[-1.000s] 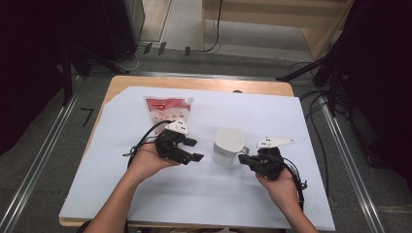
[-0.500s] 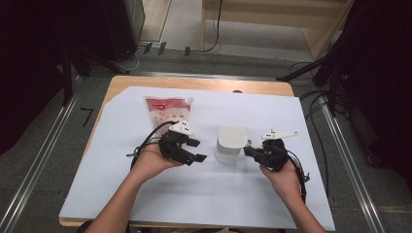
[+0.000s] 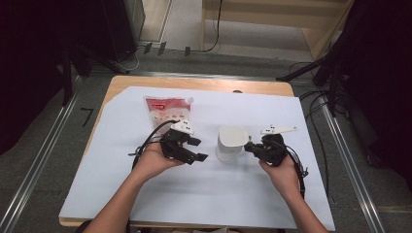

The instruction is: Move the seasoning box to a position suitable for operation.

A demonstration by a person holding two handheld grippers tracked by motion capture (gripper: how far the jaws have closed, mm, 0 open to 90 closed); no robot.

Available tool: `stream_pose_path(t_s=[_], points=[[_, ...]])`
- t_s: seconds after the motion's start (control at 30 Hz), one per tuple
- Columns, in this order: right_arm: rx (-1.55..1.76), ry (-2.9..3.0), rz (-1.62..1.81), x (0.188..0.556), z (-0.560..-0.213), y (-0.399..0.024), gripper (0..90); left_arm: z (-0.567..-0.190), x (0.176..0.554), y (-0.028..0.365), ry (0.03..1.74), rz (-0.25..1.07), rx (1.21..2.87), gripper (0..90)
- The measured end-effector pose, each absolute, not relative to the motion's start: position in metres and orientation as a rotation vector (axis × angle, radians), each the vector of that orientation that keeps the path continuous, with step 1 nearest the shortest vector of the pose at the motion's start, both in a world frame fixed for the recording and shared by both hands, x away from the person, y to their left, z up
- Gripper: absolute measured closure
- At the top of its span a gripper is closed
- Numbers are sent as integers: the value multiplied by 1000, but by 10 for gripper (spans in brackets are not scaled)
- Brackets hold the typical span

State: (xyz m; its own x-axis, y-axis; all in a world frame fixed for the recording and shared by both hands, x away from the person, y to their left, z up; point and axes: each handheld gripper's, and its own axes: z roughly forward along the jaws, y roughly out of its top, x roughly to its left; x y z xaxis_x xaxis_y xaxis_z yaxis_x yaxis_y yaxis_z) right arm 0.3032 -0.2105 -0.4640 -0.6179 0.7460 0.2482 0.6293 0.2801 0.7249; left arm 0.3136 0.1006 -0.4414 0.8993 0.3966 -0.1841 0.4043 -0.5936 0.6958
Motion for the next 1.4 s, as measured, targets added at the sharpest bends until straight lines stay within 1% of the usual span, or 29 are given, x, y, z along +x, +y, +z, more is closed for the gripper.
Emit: stream_pose_path(t_s=[0.17,0.2,0.3,0.53,0.6,0.67,0.73,0.83,0.87,0.93,0.97,1.07,1.1,1.17,1.3,1.4], points=[[1279,2396,1255,299,-455,-216,900,-443,321,93,563,-47,2285,318],[1299,2385,1269,297,-450,-221,900,-441,323,90,547,-71,2283,337],[1299,2373,1267,297,-446,-225,900,-437,325,87,531,-58,2294,342],[1324,2367,1232,314,-441,-232,900,-420,339,83,481,-95,2277,333],[1317,2377,1223,320,-439,-231,900,-415,344,82,464,-88,2307,331],[1308,2383,1215,325,-438,-229,900,-412,349,81,468,-82,2316,328],[1292,2380,1217,328,-437,-229,900,-411,354,82,490,-109,2291,327],[1307,2381,1229,330,-440,-229,900,-413,355,79,486,-97,2308,284],[1308,2385,1224,330,-441,-228,900,-414,355,77,480,-93,2310,284],[1302,2392,1203,330,-443,-225,900,-416,355,73,487,-101,2310,270],[1299,2386,1198,330,-443,-225,900,-417,356,71,492,-106,2311,243],[1302,2387,1195,331,-444,-226,900,-420,356,66,503,-118,2307,200],[1307,2387,1189,331,-445,-226,900,-421,356,64,504,-119,2307,200],[1317,2381,1194,330,-447,-226,900,-425,357,60,496,-140,2311,171],[1328,2375,1193,330,-448,-226,900,-430,358,53,497,-132,2331,145],[1325,2371,1195,329,-448,-226,900,-431,359,49,495,-128,2318,142]])
